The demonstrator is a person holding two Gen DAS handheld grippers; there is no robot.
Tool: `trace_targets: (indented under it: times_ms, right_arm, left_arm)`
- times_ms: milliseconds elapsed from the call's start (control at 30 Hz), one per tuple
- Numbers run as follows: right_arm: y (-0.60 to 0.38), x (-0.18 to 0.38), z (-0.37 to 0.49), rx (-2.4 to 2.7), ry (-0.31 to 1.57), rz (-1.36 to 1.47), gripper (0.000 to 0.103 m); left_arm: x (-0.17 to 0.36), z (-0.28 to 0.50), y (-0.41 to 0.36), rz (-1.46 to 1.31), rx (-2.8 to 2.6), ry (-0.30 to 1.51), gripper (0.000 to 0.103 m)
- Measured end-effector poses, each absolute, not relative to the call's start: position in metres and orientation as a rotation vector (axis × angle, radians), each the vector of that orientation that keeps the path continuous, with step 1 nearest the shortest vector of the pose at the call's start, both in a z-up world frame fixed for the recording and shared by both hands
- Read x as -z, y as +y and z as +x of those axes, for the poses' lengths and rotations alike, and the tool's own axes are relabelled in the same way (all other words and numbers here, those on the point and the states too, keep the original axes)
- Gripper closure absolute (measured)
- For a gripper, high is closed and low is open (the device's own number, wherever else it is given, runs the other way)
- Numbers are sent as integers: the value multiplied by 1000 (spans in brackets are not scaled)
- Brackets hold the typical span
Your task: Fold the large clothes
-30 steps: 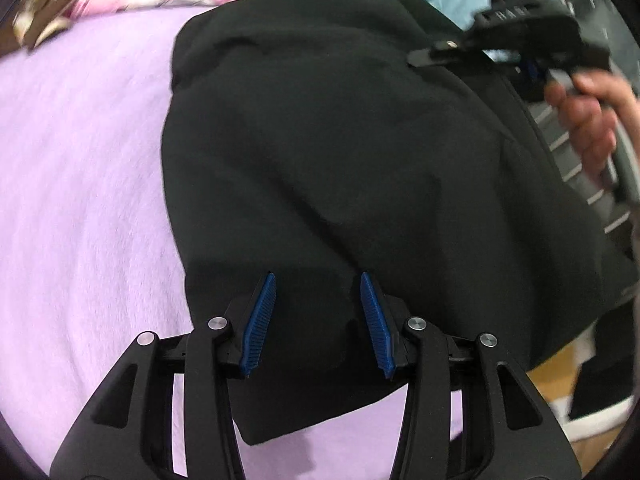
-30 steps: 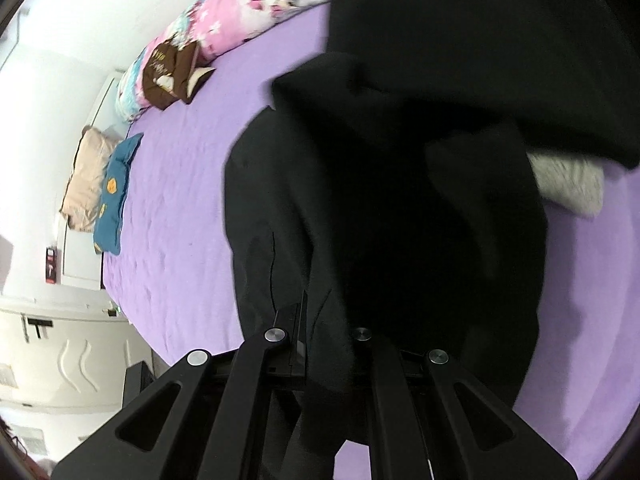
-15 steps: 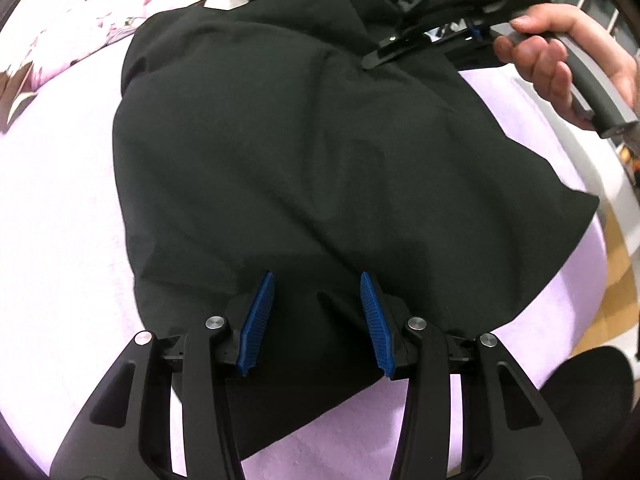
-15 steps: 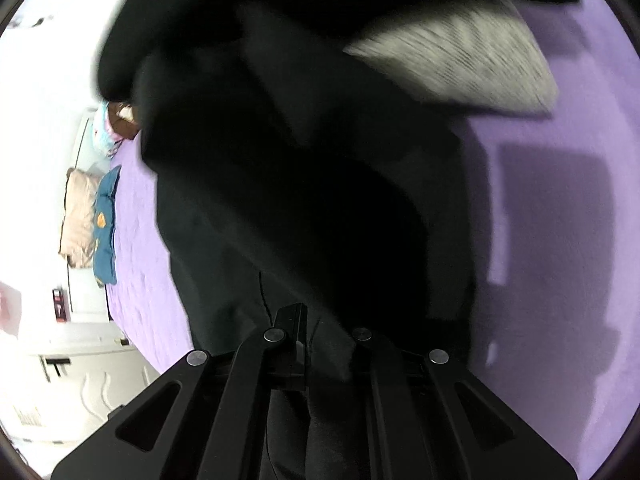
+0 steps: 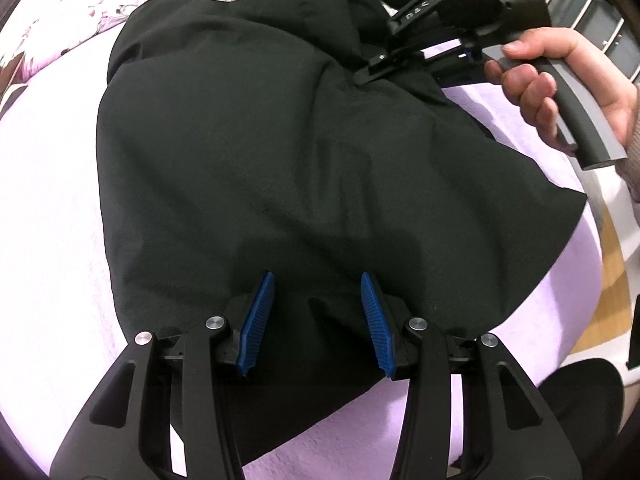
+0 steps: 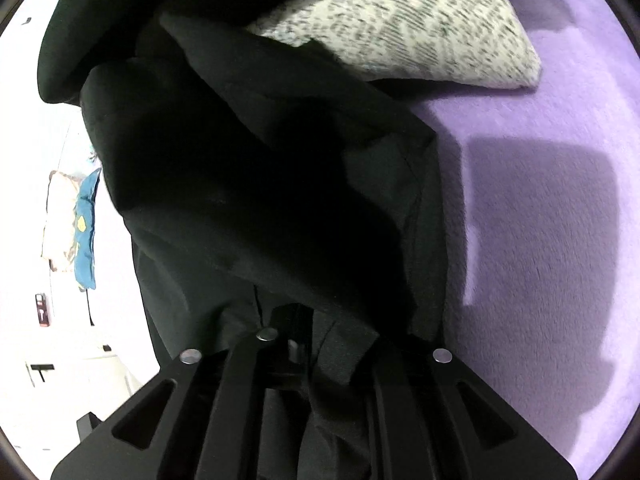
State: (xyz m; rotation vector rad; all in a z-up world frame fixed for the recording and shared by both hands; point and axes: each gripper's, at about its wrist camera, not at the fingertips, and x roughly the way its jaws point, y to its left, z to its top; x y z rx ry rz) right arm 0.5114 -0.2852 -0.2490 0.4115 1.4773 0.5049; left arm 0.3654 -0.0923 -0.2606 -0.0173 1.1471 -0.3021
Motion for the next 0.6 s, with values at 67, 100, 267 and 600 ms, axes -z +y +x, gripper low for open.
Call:
trace_targets:
  times_ms: [67,100,267,600]
  right_arm:
    - [-285,245,507,-493,1469,394,87]
    - [-294,239,503,-478,1471,376,80]
    - [-291,194,486,-418,1405,247,47]
    - [-164,84,461,-570,1243,-155,25]
  left_arm:
    - [260,354,-102,-8,300,1153,59]
    - [250,349,-103,-6,298,1155,59]
    - [251,354,-110,-2,287,1165,59]
    - [245,352,-113,14,280,1167,59]
